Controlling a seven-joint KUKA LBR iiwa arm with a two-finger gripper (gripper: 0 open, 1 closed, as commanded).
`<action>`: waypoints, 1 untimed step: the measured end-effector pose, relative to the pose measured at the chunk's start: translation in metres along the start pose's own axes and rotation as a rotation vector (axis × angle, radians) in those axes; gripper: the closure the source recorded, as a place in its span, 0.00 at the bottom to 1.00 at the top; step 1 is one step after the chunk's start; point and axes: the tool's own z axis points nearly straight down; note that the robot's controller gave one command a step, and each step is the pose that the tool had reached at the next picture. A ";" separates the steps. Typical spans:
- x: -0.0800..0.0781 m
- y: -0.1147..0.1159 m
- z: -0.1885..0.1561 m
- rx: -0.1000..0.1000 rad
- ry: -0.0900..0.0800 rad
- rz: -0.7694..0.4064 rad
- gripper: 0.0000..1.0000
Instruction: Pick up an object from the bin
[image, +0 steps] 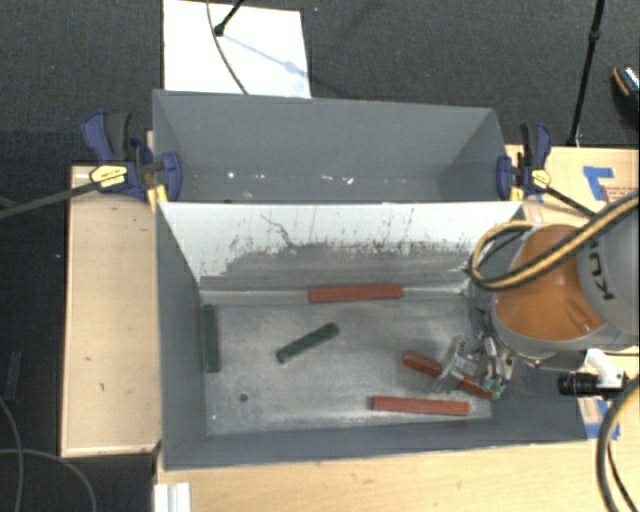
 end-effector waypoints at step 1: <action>-0.002 0.001 -0.078 -0.003 -0.007 -0.007 1.00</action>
Offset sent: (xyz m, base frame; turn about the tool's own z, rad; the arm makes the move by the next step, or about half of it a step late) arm -0.0001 0.0001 0.0737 0.0000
